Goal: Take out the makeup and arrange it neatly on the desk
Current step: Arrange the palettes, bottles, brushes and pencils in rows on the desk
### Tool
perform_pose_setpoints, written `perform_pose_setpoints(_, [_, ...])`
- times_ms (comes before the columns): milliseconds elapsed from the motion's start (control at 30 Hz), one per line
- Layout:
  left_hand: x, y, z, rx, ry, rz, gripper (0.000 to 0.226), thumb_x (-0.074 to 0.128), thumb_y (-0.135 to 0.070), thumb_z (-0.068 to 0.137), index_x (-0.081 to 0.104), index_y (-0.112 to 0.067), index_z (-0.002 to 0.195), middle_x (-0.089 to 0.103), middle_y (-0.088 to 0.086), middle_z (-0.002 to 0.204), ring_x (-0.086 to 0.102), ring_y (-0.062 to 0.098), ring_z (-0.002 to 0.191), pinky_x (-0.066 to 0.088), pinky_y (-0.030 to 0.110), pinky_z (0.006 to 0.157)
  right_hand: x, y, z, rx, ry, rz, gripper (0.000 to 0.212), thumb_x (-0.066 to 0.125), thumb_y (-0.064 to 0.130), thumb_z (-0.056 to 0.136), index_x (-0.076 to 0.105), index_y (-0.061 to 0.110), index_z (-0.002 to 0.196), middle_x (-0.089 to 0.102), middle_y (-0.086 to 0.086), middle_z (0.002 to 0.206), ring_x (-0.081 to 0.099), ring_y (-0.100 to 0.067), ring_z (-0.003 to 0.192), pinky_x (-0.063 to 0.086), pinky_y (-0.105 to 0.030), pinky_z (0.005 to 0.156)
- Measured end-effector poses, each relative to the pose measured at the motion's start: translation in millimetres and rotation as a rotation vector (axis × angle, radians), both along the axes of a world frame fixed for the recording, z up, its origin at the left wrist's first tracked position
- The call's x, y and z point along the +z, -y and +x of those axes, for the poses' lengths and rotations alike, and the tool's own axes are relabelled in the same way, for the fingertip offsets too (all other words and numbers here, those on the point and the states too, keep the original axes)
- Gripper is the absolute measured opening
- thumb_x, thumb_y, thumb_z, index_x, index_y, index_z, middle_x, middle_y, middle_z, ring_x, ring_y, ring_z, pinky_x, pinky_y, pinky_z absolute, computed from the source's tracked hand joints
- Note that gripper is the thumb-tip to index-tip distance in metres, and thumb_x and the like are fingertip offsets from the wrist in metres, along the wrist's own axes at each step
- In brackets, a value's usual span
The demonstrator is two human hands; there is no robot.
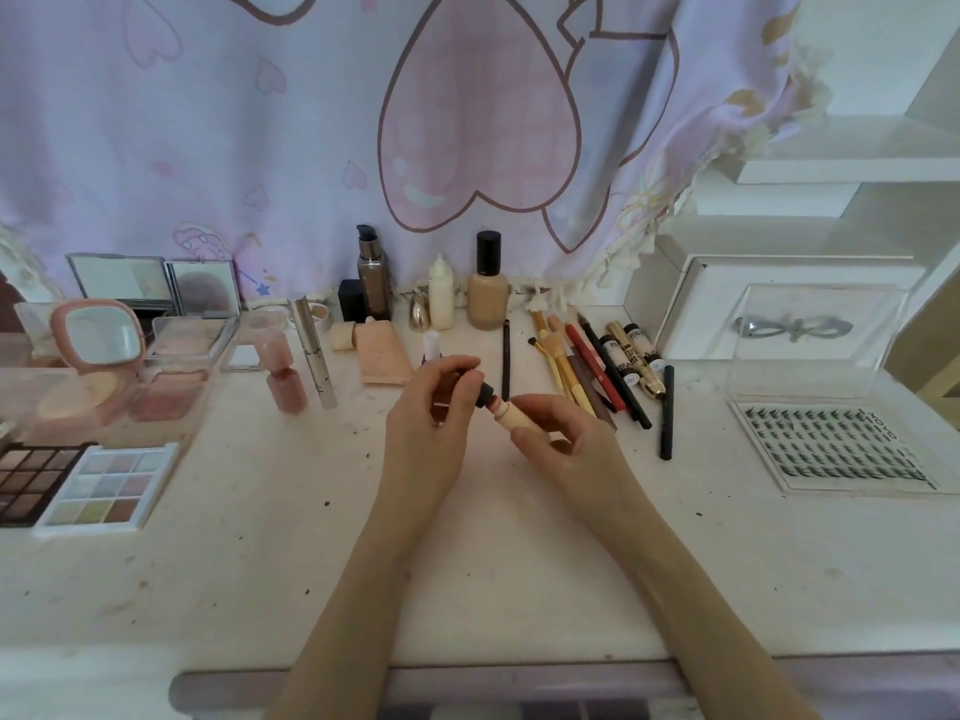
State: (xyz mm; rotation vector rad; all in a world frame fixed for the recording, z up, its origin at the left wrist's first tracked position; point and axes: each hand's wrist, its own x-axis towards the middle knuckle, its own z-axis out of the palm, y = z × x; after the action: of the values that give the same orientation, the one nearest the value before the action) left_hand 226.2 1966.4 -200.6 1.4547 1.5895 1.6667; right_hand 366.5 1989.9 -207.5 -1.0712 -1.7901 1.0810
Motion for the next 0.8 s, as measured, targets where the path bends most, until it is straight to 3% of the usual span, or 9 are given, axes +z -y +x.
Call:
perform_pose_setpoints(167, [3, 1, -1, 0.019, 0.060, 0.083, 0.019, 0.054, -0.009, 0.091, 0.054, -0.027, 0.100, 0.061, -0.014, 0.083, 0.059, -0.009, 0.072, 0.045, 0.007, 0.067, -6, 2, -4, -0.016, 0.130, 0.091, 0.019, 0.062, 0.019, 0.087, 0.061, 0.032, 0.101, 0.063, 0.016, 0.094, 0.054, -0.002, 0.087, 0.037, -0.012, 0.066])
perform_pose_setpoints(300, [3, 2, 1, -0.010, 0.004, 0.069, 0.024, 0.054, -0.010, 0.090, 0.055, -0.033, 0.093, 0.062, -0.018, 0.083, 0.060, -0.007, 0.078, 0.047, 0.009, 0.069, -6, 2, -5, -0.030, 0.141, 0.098, 0.015, 0.063, 0.023, 0.087, 0.065, 0.027, 0.100, 0.065, 0.015, 0.090, 0.054, 0.000, 0.082, 0.038, -0.011, 0.064])
perform_pose_setpoints(433, [4, 4, 0, -0.031, -0.031, 0.049, 0.018, 0.053, -0.013, 0.091, 0.055, -0.028, 0.102, 0.063, -0.017, 0.091, 0.061, -0.002, 0.086, 0.047, 0.010, 0.076, -6, 3, -5, -0.025, 0.121, 0.103, 0.011, 0.064, 0.021, 0.086, 0.066, 0.024, 0.096, 0.066, 0.015, 0.088, 0.055, 0.002, 0.079, 0.041, -0.011, 0.064])
perform_pose_setpoints(567, [10, 14, -10, -0.017, -0.155, 0.041, 0.027, 0.052, -0.019, 0.092, 0.047, -0.025, 0.118, 0.058, -0.017, 0.101, 0.057, -0.002, 0.094, 0.044, 0.006, 0.078, -4, 7, -9, 0.010, 0.119, 0.126, 0.015, 0.064, 0.018, 0.085, 0.064, 0.028, 0.097, 0.063, 0.019, 0.085, 0.053, 0.006, 0.075, 0.041, -0.009, 0.064])
perform_pose_setpoints(700, [9, 40, -45, 0.124, -0.278, 0.062, 0.025, 0.048, -0.018, 0.093, 0.044, -0.033, 0.112, 0.055, -0.021, 0.100, 0.052, -0.013, 0.092, 0.039, 0.001, 0.074, -1, 12, -31, 0.093, 0.112, 0.105, 0.013, 0.064, 0.019, 0.086, 0.064, 0.026, 0.097, 0.062, 0.018, 0.086, 0.058, -0.001, 0.080, 0.046, -0.010, 0.071])
perform_pose_setpoints(800, [0, 65, -77, 0.191, -0.502, -0.088, 0.021, 0.047, -0.019, 0.093, 0.049, -0.034, 0.108, 0.052, -0.019, 0.102, 0.048, -0.013, 0.090, 0.037, 0.004, 0.075, 2, 15, -60, 0.164, 0.104, 0.108, 0.007, 0.062, 0.024, 0.087, 0.061, 0.025, 0.094, 0.060, 0.020, 0.085, 0.059, -0.001, 0.081, 0.047, -0.006, 0.072])
